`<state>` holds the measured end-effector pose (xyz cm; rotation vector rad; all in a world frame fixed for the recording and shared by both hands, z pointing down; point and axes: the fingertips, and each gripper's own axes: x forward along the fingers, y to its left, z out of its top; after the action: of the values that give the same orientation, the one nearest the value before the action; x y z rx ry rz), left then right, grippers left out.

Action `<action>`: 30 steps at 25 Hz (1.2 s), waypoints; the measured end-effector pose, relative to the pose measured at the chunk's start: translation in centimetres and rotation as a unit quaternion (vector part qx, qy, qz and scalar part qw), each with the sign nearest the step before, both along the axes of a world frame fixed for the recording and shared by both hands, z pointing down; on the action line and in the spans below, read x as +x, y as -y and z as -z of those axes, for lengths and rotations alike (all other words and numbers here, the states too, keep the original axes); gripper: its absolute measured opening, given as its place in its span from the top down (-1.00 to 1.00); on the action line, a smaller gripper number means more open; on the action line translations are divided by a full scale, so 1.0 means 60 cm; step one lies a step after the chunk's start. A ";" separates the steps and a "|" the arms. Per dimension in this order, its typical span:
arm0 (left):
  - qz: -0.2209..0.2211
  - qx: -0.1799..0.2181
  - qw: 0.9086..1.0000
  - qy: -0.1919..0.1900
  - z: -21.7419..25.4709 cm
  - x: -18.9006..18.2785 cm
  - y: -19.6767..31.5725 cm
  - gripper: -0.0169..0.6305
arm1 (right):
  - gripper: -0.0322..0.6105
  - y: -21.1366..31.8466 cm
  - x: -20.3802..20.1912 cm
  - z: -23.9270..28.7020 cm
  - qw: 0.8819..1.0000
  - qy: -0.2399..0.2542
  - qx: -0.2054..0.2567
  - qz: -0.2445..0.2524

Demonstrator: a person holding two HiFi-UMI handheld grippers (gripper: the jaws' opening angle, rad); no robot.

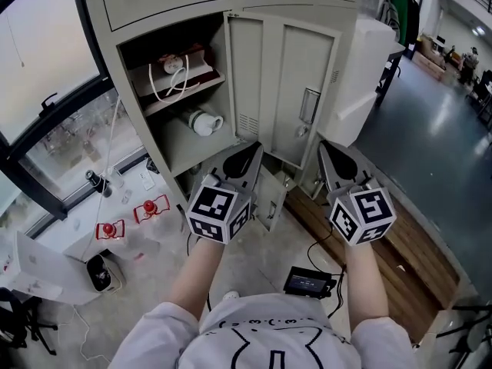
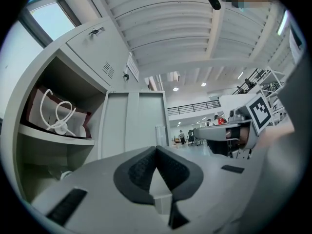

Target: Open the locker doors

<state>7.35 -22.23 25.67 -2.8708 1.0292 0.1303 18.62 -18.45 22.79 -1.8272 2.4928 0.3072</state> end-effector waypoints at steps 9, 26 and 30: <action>0.016 0.005 1.000 -0.009 -0.017 0.028 -0.064 0.90 | 0.92 -0.058 -0.010 -0.036 0.998 -0.011 0.009 0.059; -0.041 -0.013 0.999 0.018 -0.081 0.064 -0.164 0.90 | 0.93 -0.135 -0.036 -0.120 0.999 -0.002 -0.036 0.033; -0.052 -0.014 0.998 0.020 -0.086 0.059 -0.185 0.90 | 0.93 -0.151 -0.051 -0.129 0.999 -0.001 -0.043 0.027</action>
<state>10.91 -11.13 30.84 -2.9402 0.8830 0.0659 15.56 -9.41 30.56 -1.7874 2.5904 0.2037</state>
